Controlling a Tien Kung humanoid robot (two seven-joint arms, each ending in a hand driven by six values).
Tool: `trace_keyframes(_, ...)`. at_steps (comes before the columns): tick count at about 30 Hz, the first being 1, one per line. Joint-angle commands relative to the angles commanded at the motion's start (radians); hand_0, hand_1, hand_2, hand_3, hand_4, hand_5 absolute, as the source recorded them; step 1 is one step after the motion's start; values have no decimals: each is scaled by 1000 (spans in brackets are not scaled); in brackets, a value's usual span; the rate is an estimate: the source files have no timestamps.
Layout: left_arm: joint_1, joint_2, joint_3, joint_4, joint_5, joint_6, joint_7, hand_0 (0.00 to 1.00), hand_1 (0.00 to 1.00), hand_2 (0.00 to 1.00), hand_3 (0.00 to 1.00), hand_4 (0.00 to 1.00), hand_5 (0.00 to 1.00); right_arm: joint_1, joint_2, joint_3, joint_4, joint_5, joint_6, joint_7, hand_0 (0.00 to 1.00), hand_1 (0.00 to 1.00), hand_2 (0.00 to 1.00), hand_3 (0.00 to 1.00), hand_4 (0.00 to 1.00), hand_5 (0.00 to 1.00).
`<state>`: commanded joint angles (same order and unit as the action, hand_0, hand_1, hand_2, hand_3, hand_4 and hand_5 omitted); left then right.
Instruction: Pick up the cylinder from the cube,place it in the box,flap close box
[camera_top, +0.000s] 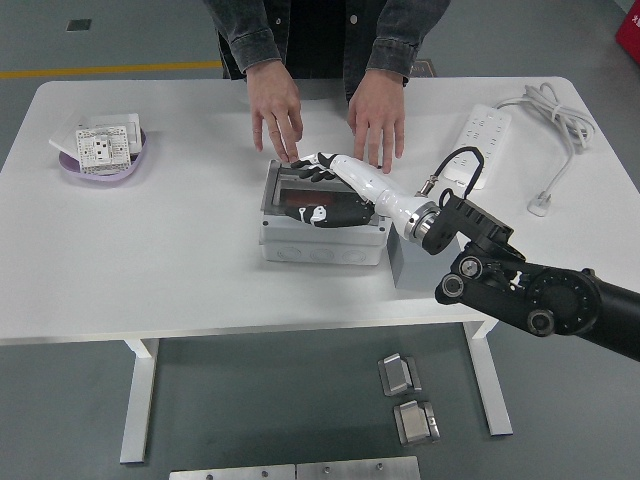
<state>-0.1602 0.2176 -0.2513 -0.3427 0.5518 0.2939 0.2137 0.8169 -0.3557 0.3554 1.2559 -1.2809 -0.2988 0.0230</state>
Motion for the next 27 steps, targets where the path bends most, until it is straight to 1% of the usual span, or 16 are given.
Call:
trace_keyframes(8, 2, -3, -5, 0, -1, 0, 0, 620, 628, 593, 685, 712, 260, -75, -18, 82, 39, -25, 4, -8, 765, 745, 766, 845, 860, 555)
trace_keyframes(11, 1, -2, -7, 1, -1, 0, 0, 620, 627, 593, 685, 712, 261, -120, -38, 140, 54, -42, 9, -10, 768, 745, 768, 846, 860, 554)
trace_keyframes(14, 1, -1, -10, 1, -2, 1, -1, 620, 627, 593, 685, 712, 261, -174, -67, 202, 84, -65, 16, -16, 768, 745, 768, 846, 860, 554)
trace_keyframes(17, 1, -3, -22, -1, 3, 0, -1, 620, 627, 593, 685, 712, 261, -244, -101, 282, 133, -81, 26, -13, 768, 745, 768, 846, 860, 554)
trace_keyframes(20, 6, -4, -35, -3, 7, 0, -1, 620, 628, 593, 685, 712, 262, -330, -122, 374, 175, -71, 33, 7, 766, 745, 765, 842, 860, 554)
trace_keyframes(21, 6, -4, -37, -3, 8, 0, -1, 620, 628, 593, 685, 712, 262, -348, -124, 393, 181, -66, 34, 11, 766, 745, 765, 842, 860, 554)
trace_keyframes(23, 13, -4, -45, -3, 8, 0, -1, 620, 628, 593, 685, 712, 262, -417, -127, 463, 211, -30, 36, 47, 766, 745, 765, 842, 860, 554)
trace_keyframes(24, 15, -4, -46, -3, 6, 0, -1, 620, 627, 593, 685, 712, 262, -446, -126, 492, 224, -10, 40, 63, 740, 738, 758, 831, 858, 552)
trace_keyframes(27, 22, -2, -47, -1, 0, 1, -1, 620, 627, 593, 685, 712, 262, -547, -116, 591, 270, 86, 72, 126, 740, 738, 758, 831, 858, 552)
